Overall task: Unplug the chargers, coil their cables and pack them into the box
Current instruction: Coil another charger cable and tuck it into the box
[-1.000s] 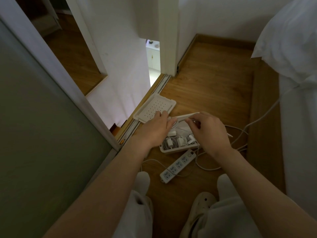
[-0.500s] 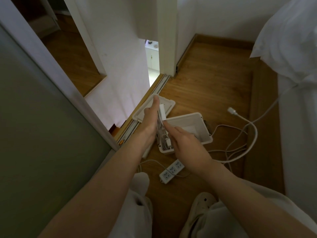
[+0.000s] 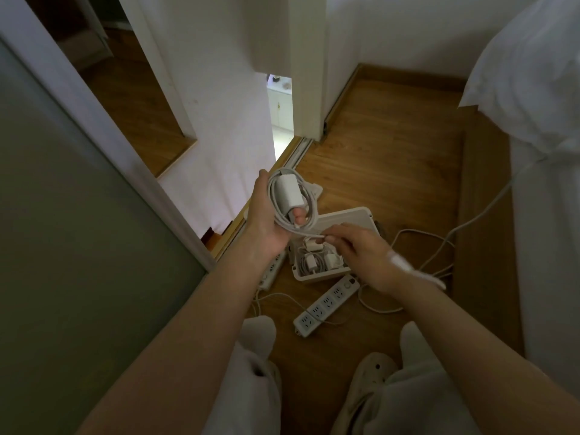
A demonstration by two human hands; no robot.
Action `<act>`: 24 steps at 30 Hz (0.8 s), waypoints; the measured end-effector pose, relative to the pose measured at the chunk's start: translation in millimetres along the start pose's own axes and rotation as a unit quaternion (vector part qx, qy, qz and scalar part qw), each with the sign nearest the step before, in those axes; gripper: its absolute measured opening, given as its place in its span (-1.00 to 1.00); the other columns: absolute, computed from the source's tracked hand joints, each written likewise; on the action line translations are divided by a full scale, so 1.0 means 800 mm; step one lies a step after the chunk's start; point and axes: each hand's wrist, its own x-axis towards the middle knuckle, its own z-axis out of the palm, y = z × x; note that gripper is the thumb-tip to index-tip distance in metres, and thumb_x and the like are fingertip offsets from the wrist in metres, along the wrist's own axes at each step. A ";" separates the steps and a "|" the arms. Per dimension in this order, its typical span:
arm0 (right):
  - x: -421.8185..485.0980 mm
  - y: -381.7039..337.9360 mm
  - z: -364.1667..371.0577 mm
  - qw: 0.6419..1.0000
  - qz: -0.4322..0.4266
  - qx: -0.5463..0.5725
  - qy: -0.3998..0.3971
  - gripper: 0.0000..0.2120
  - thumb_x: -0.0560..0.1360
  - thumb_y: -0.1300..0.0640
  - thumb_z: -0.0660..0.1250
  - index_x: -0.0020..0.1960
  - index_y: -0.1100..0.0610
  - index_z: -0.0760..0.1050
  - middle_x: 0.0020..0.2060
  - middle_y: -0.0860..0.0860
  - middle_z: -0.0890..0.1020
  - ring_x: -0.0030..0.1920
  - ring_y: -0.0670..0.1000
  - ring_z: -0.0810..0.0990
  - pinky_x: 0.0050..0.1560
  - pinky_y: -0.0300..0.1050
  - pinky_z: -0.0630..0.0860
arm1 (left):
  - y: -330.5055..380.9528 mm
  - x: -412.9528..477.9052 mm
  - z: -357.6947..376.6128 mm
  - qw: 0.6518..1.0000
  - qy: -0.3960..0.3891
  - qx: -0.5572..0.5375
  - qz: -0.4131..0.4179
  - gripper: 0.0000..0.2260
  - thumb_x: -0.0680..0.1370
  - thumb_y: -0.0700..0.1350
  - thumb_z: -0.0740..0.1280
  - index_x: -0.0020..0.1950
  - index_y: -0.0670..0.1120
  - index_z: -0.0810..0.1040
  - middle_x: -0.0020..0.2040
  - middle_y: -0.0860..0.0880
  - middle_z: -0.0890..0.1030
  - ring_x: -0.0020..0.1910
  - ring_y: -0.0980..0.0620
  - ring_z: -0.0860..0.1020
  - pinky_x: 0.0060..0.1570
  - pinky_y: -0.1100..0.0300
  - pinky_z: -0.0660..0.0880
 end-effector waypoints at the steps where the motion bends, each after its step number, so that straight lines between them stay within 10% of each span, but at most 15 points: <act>1: 0.000 0.002 -0.004 1.000 0.000 0.007 0.000 -0.78 0.60 0.09 0.15 0.08 0.02 0.57 -0.24 -0.26 0.46 -0.23 -0.26 0.44 -0.18 -0.28 0.34 | 0.003 0.000 -0.003 1.000 -0.012 0.026 0.000 -0.55 0.60 0.23 0.04 0.06 -0.13 0.45 -0.23 -0.11 0.52 -0.43 0.04 0.49 -0.52 0.28 0.40; 9: 0.002 0.010 -0.017 0.998 0.029 0.041 -0.025 -0.84 0.57 0.05 0.22 -0.10 -0.10 0.56 -0.18 -0.02 0.64 -0.20 -0.12 0.55 -0.17 -0.26 0.45 | 0.017 -0.006 -0.025 0.970 -0.068 0.234 -0.016 -0.53 0.58 0.21 0.10 -0.22 -0.16 0.50 -0.43 -0.08 0.46 -0.64 0.10 0.32 -0.64 0.36 0.15; 17: 0.004 0.003 -0.019 0.981 0.077 0.178 -0.020 -0.88 0.54 0.01 0.27 0.05 -0.09 0.52 -0.37 -0.06 0.50 -0.43 -0.28 0.45 -0.37 -0.47 0.36 | 0.000 -0.006 -0.029 0.894 -0.068 0.442 -0.001 -0.43 0.58 0.24 0.11 0.20 -0.25 0.49 -0.36 -0.09 0.47 -0.60 0.09 0.40 -0.62 0.39 0.25; 24: 0.006 -0.001 -0.018 0.976 0.057 0.194 -0.075 -0.57 0.27 -0.21 0.36 -0.05 0.11 0.63 -0.40 0.03 0.51 -0.41 -0.10 0.41 -0.32 -0.19 0.33 | -0.021 -0.010 -0.014 0.843 -0.103 0.527 -0.016 -0.54 0.55 0.27 0.13 -0.20 -0.08 0.53 -0.44 -0.05 0.49 -0.56 0.05 0.37 -0.53 0.30 0.25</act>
